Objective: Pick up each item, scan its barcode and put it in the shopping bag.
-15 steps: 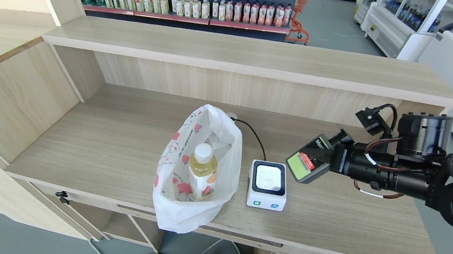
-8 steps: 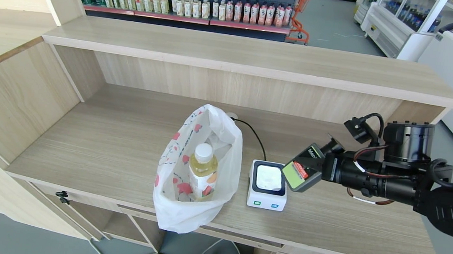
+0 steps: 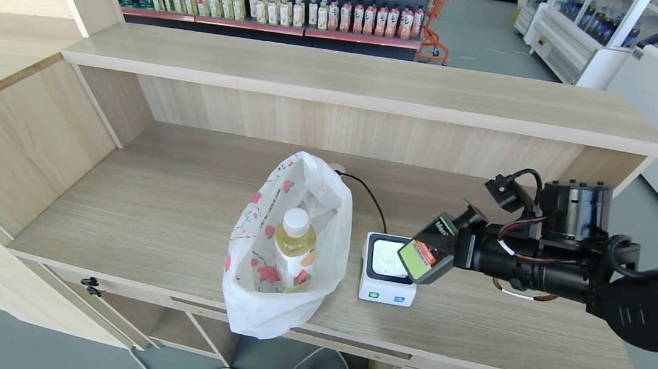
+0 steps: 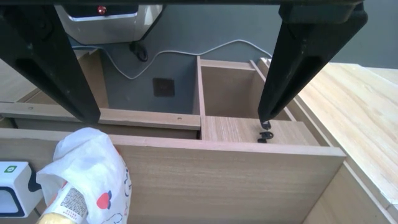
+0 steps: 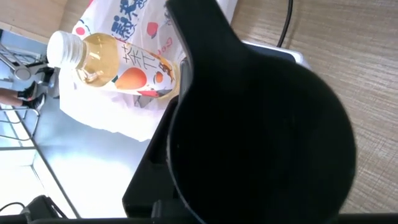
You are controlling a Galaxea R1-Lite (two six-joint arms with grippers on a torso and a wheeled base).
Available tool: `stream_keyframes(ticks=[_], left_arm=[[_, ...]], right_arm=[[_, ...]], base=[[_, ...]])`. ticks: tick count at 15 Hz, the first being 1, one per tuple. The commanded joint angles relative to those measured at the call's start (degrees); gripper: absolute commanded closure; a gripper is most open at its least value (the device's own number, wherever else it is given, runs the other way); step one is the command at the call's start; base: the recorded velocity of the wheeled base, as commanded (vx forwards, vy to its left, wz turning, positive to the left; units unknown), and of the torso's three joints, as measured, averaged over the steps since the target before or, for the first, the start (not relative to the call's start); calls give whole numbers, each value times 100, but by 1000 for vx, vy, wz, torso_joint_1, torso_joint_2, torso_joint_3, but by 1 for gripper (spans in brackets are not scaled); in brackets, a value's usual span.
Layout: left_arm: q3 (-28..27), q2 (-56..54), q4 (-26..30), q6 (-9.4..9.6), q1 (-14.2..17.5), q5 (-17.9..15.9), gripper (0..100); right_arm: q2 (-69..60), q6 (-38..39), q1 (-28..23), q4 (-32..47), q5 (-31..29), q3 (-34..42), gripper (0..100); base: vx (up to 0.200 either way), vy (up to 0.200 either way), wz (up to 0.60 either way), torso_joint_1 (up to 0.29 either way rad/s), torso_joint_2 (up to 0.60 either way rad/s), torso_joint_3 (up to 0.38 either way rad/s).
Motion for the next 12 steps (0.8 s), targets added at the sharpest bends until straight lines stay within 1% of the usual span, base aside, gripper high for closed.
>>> stream_keyframes(ticks=[1,7,12], left_arm=[[0,-2,2,2,0,-1,0],[0,-2,2,2,0,-1,0],[0,-2,2,-7,0,-1,0]], right_arm=[[118,-6,27,-119,-25,9,100],[197,-6,80,-286,10,106,100],[399,30,123,-637,19,79,100]], base=[[0,0,0,0,0,0],[0,0,0,0,0,0],[0,0,0,0,0,0]])
